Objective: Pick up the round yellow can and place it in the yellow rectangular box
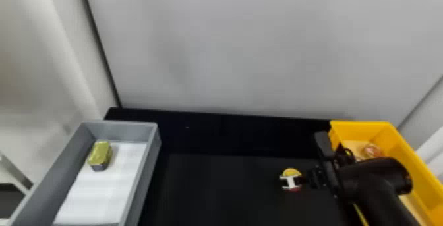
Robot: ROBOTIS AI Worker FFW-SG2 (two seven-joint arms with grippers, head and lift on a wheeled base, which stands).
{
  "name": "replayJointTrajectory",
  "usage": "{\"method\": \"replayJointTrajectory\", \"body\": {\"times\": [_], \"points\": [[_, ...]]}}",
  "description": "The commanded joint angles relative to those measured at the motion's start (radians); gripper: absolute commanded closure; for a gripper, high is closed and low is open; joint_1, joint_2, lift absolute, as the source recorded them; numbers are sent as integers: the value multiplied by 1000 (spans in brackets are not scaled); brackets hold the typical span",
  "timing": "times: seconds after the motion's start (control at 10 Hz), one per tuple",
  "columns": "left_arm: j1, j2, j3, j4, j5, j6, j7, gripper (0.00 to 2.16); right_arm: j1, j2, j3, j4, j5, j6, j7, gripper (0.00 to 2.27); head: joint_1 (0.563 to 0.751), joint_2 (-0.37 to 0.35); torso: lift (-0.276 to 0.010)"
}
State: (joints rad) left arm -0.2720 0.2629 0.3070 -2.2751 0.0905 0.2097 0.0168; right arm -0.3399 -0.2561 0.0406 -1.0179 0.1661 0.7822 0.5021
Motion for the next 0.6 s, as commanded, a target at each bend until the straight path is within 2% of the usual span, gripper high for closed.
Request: {"method": "replayJointTrajectory", "body": {"times": [0.0, 0.3, 0.4, 0.5], "points": [[8, -2, 11, -3, 0, -1, -3, 36, 15, 3, -13, -73, 52, 79, 15, 673, 694, -78, -9], [22, -5, 18, -11, 6, 11, -3, 36, 127, 14, -48, -531, 149, 458, 3, 722, 694, -78, -9], [22, -4, 21, -12, 8, 16, -3, 36, 142, 18, -47, -685, 228, 607, 70, 722, 694, -78, -9], [22, -4, 20, -14, 8, 20, -3, 36, 140, 20, -25, -826, 451, 719, 273, 722, 694, -78, -9]]}}
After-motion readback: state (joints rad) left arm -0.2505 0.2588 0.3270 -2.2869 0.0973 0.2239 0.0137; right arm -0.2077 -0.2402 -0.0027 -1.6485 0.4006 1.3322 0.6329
